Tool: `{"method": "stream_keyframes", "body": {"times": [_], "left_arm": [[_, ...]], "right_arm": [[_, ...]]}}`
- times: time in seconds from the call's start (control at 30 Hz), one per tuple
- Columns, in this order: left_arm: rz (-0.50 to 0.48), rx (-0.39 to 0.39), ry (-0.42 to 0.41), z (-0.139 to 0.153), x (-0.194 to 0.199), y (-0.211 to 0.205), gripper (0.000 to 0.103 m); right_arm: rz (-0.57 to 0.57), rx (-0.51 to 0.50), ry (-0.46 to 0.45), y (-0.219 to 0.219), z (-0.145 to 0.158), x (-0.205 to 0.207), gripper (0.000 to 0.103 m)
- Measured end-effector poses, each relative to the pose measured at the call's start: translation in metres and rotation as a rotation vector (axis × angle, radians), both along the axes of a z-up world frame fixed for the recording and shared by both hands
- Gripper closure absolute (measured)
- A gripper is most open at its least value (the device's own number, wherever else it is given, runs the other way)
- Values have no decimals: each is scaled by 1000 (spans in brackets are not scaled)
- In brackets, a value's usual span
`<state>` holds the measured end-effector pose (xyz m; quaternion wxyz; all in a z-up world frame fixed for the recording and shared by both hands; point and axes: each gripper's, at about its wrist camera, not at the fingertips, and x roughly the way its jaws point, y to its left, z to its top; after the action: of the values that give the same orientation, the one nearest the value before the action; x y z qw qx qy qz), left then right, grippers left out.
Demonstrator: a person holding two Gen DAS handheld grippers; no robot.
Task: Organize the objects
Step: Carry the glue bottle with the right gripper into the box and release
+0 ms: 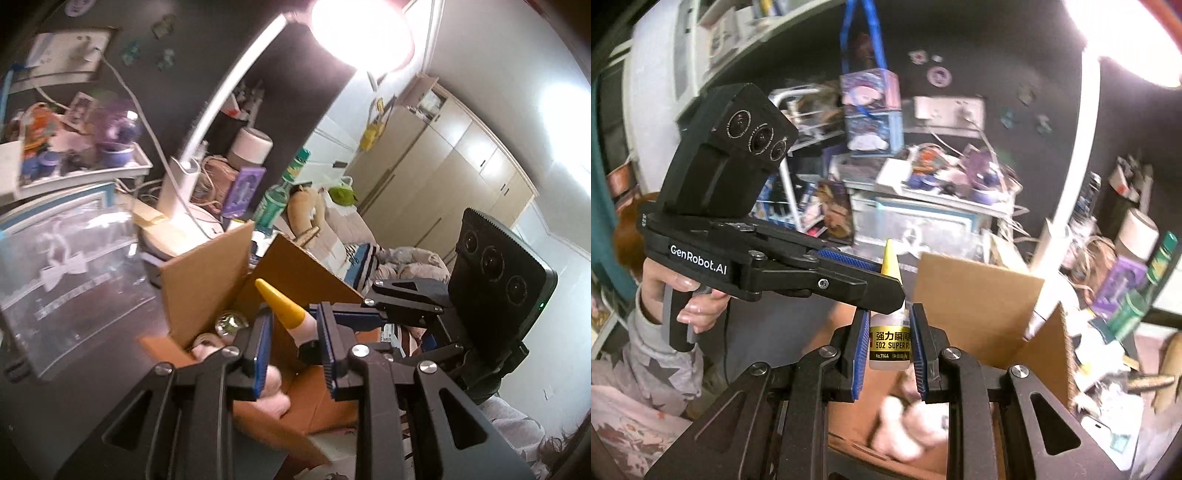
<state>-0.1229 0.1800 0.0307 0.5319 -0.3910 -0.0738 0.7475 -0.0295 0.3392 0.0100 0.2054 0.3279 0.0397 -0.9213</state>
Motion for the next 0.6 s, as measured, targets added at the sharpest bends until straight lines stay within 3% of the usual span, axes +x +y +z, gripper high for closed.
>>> {"method": "stream_keyframes", "body": {"times": [0.3,0.33,0.4,0.5,0.6], "left_arm": [[-47,-67,-37,-15,-10,42,79],[-43,-76,-36,-16,-10,43,75],[-26,-97,-27,-17,-10,44,49],[-4,-119,8,-15,-6,42,40],[27,-127,49,-9,0,33,31]], "right_arm": [[-53,-14,-99,37,-14,-8,86],[-56,-12,-105,38,-15,-9,86],[-65,-1,-113,39,-17,-11,83],[-72,3,-109,42,-17,-11,73],[-78,8,-102,41,-16,-10,73]]}}
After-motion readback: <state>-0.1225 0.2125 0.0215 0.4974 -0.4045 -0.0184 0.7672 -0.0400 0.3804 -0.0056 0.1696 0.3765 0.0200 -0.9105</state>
